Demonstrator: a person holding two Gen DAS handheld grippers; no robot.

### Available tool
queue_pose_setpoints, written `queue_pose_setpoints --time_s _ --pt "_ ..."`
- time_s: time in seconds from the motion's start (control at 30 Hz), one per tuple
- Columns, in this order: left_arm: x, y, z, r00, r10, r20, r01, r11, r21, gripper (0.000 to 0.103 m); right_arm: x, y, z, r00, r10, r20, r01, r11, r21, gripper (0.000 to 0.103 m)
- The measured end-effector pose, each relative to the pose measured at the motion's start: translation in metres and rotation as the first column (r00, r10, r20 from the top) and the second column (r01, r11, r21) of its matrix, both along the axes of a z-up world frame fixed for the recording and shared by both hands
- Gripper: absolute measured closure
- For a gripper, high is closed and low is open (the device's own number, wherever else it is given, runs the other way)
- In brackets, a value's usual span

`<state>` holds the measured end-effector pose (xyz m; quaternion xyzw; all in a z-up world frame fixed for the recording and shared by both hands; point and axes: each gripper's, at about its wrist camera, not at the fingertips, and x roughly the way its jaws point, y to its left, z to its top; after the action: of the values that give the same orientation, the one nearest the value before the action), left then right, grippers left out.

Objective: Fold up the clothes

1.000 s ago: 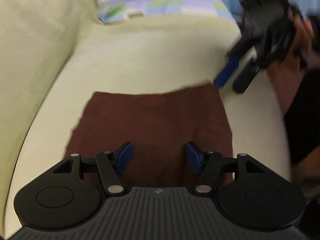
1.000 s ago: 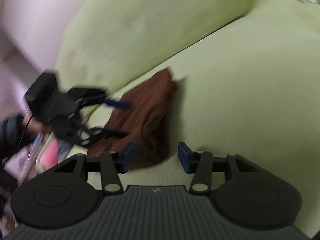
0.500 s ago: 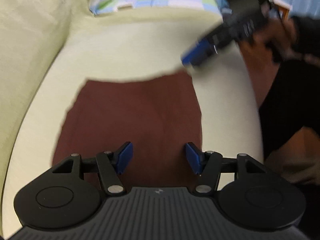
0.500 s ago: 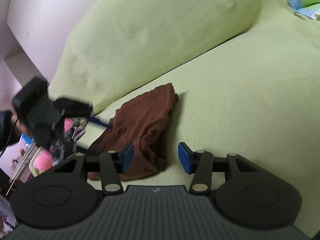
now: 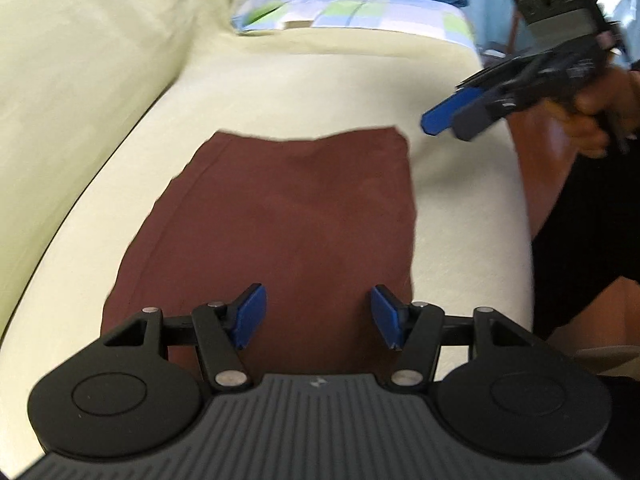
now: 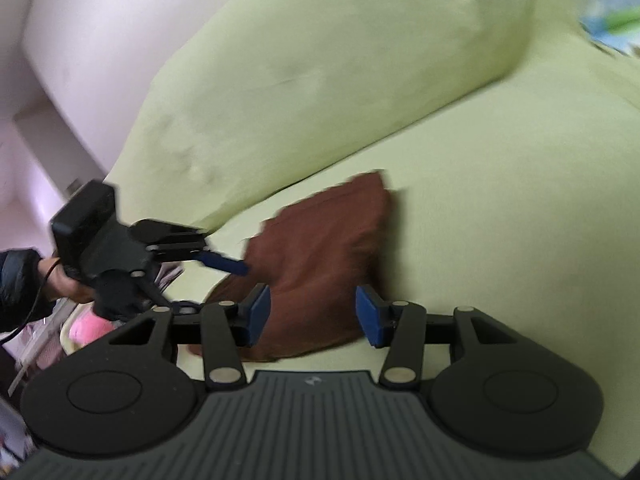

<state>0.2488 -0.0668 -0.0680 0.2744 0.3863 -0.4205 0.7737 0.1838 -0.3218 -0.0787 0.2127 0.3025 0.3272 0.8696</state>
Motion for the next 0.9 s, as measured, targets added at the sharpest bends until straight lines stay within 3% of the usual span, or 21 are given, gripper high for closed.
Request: queue_pose_setpoints --time_s 0.13,0.33,0.4,0.47,0.77,0.9 --pt "0.001 0.016 -0.014 0.996 0.083 -0.014 -0.083 0.997 0.0 0.042 0.008 0.056 0.004 0.992 0.122 0.03 -0.119 0.989 -0.09 0.06" --pt "-0.003 0.032 -0.032 0.991 0.132 -0.023 -0.133 0.99 -0.045 0.042 0.031 0.093 -0.013 0.989 0.142 0.028 -0.136 0.979 -0.152 0.062" --pt "-0.004 0.036 -0.032 0.99 0.135 -0.026 -0.137 0.989 -0.06 0.042 0.036 0.101 -0.018 0.988 0.147 0.035 -0.135 0.962 -0.237 0.071" --pt "-0.004 0.037 -0.033 0.99 0.137 -0.026 -0.138 0.988 -0.067 0.042 0.038 0.098 -0.017 0.991 0.125 0.053 -0.1 0.935 -0.339 0.079" --pt "-0.025 0.046 -0.024 0.976 0.217 -0.016 -0.217 0.97 -0.108 0.042 0.027 0.088 -0.004 0.998 0.014 0.06 0.013 0.901 -0.433 0.079" --pt "-0.026 0.042 -0.007 0.977 0.214 -0.012 -0.213 0.962 -0.171 0.042 0.012 0.083 0.001 0.995 -0.072 0.076 0.096 0.915 -0.391 0.074"
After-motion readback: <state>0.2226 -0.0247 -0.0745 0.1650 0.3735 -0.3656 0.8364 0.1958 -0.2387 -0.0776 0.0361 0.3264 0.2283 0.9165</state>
